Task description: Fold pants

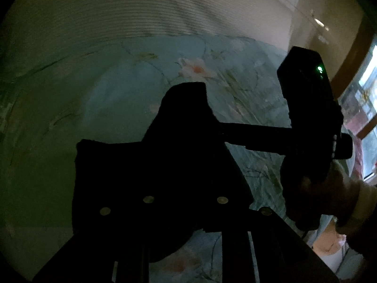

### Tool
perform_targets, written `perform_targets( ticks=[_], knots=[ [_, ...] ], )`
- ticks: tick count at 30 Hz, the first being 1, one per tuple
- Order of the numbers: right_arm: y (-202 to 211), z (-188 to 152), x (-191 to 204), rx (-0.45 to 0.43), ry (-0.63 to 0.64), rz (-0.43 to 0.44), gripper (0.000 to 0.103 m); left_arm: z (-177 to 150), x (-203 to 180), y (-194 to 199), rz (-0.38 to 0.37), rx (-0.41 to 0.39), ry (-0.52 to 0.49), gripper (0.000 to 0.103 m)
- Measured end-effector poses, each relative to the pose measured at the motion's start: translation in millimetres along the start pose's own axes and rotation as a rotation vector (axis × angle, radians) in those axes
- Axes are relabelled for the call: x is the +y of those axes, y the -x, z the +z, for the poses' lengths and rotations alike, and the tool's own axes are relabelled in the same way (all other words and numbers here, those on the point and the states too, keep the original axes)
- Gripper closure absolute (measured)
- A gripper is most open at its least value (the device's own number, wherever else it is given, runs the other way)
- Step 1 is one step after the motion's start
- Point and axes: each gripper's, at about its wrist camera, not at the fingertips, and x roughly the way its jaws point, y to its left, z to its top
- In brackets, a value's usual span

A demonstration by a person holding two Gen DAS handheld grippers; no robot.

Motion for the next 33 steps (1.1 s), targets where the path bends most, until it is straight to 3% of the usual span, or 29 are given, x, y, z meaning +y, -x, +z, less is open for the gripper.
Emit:
perform_targets(
  ticks=[6, 10, 13, 16, 18, 25, 33],
  knots=[
    [13.2, -10.4, -20.8, -0.019, -0.064, -0.06, 0.075, -7.0, -27.0, -17.6, -0.004, 0.023, -0.081, 0.078],
    [29.0, -19.0, -34.8, -0.055, -0.134, -0.105, 0.075, -13.7, -44.9, -28.5, -0.007, 0.044, -0.14, 0.065],
    [41.6, -28.9, -43.6, -0.078, -0.192, -0.128, 0.075, -19.1, -56.1, -31.9, -0.02, 0.055, -0.173, 0.05],
    [51.4, -38.7, -45.1, -0.089, -0.218, -0.151, 0.072, -21.7, -61.2, -37.0, -0.05, 0.079, -0.175, 0.044],
    [55.3, -42.9, -47.1, -0.087, -0.235, -0.161, 0.061, -24.1, -60.0, -35.2, -0.076, 0.097, -0.167, 0.041],
    [69.6, -46.7, -41.1, -0.108, -0.251, -0.228, 0.046, -25.9, -40.5, -9.2, -0.109, 0.092, -0.122, 0.036],
    [92.5, -46.5, -24.7, -0.171, -0.281, -0.277, 0.027, -16.4, 28.4, 18.5, -0.085, 0.059, 0.066, 0.032]
  ],
)
